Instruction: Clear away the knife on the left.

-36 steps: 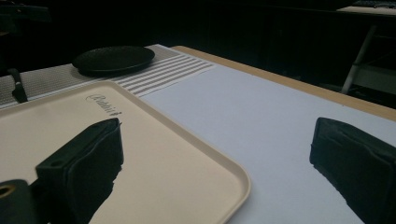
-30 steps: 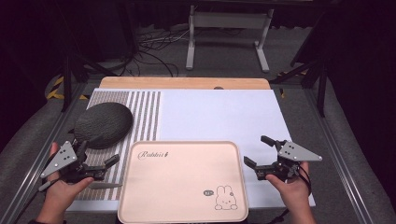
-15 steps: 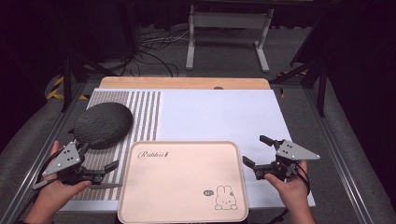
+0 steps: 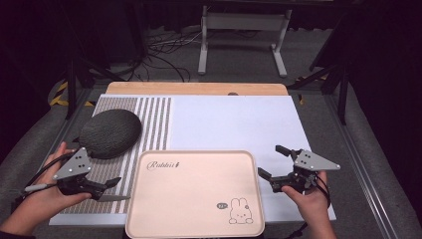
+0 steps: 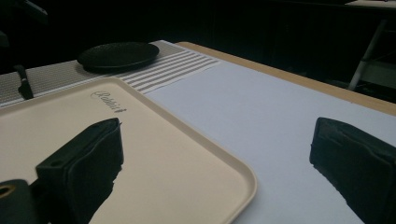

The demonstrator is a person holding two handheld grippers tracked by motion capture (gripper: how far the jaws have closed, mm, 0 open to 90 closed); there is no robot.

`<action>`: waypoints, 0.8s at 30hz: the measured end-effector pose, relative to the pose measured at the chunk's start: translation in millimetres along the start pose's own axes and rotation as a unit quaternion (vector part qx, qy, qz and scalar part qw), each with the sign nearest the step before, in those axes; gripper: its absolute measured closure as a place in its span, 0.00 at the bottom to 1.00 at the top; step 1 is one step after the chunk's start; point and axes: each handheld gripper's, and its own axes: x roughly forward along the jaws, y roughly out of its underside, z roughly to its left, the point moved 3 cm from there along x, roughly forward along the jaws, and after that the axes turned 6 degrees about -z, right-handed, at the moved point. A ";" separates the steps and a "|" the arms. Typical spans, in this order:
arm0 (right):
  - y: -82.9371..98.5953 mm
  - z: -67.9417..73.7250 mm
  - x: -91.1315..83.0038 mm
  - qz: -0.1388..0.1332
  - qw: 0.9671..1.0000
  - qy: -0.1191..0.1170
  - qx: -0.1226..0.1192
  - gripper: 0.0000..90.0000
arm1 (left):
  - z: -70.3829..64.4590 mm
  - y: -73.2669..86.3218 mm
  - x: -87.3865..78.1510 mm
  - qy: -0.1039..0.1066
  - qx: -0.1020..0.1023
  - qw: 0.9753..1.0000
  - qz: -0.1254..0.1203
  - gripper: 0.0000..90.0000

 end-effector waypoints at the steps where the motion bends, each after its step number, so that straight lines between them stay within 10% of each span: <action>1: 0.0 0.0 0.0 0.000 1.000 0.000 0.000 0.04 | 0.0 0.0 0.0 0.000 0.000 1.000 0.000 0.12; 12: 1.1 1.3 0.6 0.004 1.000 -0.003 -0.003 0.04 | -0.8 -6.0 -4.5 0.018 0.046 0.995 0.082 0.12; 24: 1.8 3.3 3.1 0.009 1.000 -0.009 -0.008 0.04 | 0.6 1.7 -3.1 0.039 0.082 0.981 0.172 0.12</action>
